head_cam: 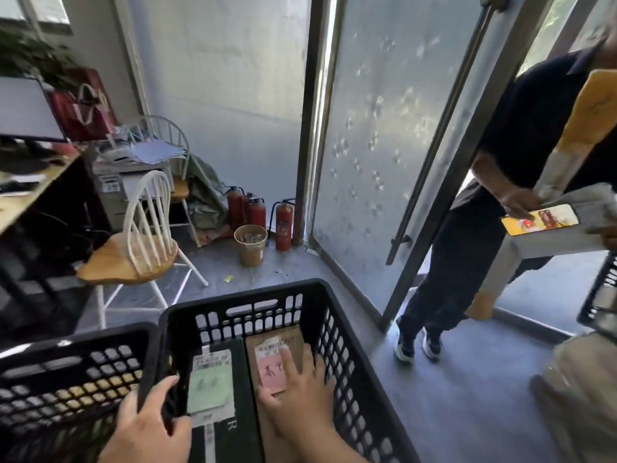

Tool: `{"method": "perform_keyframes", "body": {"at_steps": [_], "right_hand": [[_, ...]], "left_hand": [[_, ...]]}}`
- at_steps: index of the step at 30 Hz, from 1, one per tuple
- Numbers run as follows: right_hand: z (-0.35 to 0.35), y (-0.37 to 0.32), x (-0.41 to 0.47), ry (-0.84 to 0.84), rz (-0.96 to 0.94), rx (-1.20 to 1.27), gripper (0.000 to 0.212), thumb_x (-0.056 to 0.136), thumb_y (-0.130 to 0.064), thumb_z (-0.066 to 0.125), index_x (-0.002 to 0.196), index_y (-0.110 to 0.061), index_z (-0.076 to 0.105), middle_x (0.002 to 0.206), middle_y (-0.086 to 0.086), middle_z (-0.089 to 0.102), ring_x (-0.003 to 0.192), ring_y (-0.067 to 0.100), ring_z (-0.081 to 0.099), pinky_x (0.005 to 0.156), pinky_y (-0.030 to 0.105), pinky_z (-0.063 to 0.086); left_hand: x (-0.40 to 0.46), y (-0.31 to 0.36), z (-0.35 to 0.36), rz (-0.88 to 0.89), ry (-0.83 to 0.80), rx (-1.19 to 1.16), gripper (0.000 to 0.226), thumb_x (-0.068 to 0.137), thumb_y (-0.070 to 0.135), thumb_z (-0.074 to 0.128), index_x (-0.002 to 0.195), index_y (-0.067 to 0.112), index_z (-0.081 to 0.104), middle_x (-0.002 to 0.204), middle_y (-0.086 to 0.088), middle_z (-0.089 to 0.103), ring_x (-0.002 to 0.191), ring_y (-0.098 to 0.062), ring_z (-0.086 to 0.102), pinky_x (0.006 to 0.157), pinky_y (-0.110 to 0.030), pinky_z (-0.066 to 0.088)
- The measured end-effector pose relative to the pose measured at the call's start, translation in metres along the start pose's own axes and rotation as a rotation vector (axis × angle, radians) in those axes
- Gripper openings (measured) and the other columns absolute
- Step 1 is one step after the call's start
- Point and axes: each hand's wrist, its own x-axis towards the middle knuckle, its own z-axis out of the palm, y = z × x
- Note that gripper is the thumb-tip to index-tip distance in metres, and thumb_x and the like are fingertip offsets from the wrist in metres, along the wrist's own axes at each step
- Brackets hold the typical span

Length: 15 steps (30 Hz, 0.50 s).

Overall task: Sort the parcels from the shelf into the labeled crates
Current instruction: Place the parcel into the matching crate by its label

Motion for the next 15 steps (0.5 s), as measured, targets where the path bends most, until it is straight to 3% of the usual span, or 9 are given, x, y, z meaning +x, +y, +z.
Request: {"method": "perform_keyframes", "body": {"at_steps": [1,3,6,10,13,15], "right_hand": [[-0.001,0.0,-0.006,0.023,-0.025,-0.012,0.094,0.087,-0.086,0.032,0.162,-0.046,-0.008,0.174,0.003,-0.013,0.159,0.034,-0.008,0.126,0.063,0.004],[-0.007,-0.001,-0.016,0.077,-0.086,-0.011,0.093,0.087,-0.086,0.032,0.162,-0.045,-0.005,0.174,0.001,-0.008,0.16,0.033,-0.003,0.127,0.062,0.007],[-0.026,-0.01,-0.044,0.116,-0.155,0.009,0.089,0.089,-0.084,0.034,0.162,-0.047,0.001,0.174,-0.002,-0.002,0.16,0.031,0.001,0.128,0.056,0.007],[-0.053,-0.014,-0.086,0.097,-0.236,0.029,0.084,0.092,-0.079,0.039,0.161,-0.048,0.002,0.174,-0.004,-0.001,0.16,0.029,-0.004,0.127,0.05,0.0],[-0.073,-0.008,-0.109,0.095,-0.269,0.029,0.084,0.092,-0.079,0.039,0.161,-0.049,0.003,0.174,-0.004,0.001,0.16,0.03,-0.002,0.126,0.053,0.002],[-0.083,-0.003,-0.12,0.099,-0.282,0.021,0.084,0.092,-0.078,0.04,0.162,-0.048,0.004,0.174,-0.003,0.001,0.16,0.03,-0.002,0.126,0.055,0.002]], "left_hand": [[-0.002,0.011,-0.01,-0.04,-0.023,0.041,0.056,0.068,0.007,0.085,0.12,0.027,0.076,0.138,-0.015,0.064,0.101,-0.041,0.071,0.088,-0.05,0.058],[-0.007,0.025,-0.025,-0.124,-0.215,0.106,0.052,0.087,0.026,0.075,0.136,0.043,0.062,0.158,-0.006,0.048,0.126,-0.035,0.062,0.105,-0.046,0.052],[-0.007,0.021,-0.035,-0.167,-0.301,0.127,0.052,0.1,0.037,0.059,0.149,0.047,0.047,0.168,-0.004,0.033,0.135,-0.03,0.056,0.11,-0.043,0.047],[-0.005,0.01,-0.039,-0.143,-0.248,0.147,0.055,0.095,0.033,0.067,0.148,0.041,0.053,0.168,-0.004,0.033,0.141,-0.033,0.05,0.118,-0.047,0.043],[-0.002,0.007,-0.032,-0.025,-0.196,0.235,0.059,0.083,0.028,0.079,0.14,0.035,0.066,0.165,-0.01,0.043,0.147,-0.036,0.043,0.123,-0.052,0.038],[-0.01,0.016,-0.035,0.057,-0.182,0.316,0.059,0.084,0.037,0.077,0.141,0.038,0.064,0.165,-0.008,0.044,0.152,-0.033,0.039,0.125,-0.052,0.035]]}}
